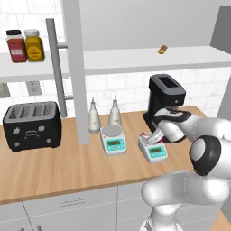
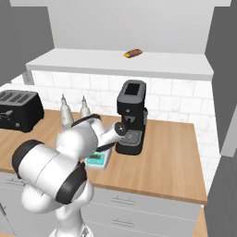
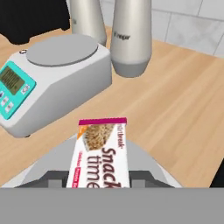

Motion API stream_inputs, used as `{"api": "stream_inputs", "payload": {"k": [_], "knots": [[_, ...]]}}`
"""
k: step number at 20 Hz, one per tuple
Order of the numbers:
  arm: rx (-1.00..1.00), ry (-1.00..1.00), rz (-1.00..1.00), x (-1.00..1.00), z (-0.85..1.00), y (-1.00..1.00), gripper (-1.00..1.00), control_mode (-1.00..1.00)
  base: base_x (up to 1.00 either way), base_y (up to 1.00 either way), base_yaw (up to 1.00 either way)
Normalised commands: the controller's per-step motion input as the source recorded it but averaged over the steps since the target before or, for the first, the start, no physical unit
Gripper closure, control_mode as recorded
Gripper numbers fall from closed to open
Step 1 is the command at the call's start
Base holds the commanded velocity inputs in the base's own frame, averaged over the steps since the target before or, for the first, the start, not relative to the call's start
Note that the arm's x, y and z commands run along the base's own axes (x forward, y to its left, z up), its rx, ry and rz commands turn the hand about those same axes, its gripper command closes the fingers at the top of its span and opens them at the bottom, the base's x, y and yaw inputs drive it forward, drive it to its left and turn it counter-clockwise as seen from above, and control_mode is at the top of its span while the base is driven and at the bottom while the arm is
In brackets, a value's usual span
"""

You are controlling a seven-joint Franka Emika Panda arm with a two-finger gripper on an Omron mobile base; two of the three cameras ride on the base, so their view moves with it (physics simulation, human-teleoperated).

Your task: Pick the bar and place it on the digital scale for weighing, and close the cabinet.

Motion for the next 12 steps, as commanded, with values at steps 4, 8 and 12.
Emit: {"api": "stream_inputs", "payload": {"k": [4,8,12], "knots": [[0.0,0.0,0.0,0.15,-0.2,0.0,1.0,-1.0,0.0,0.0,0.0],[-0.01,-0.02,0.0,-0.42,-0.07,0.16,1.0,-1.0,0.0,0.0,0.0],[0.0,-0.07,0.0,-0.45,0.0,0.08,1.0,-1.0,0.0,0.0,0.0]]}}
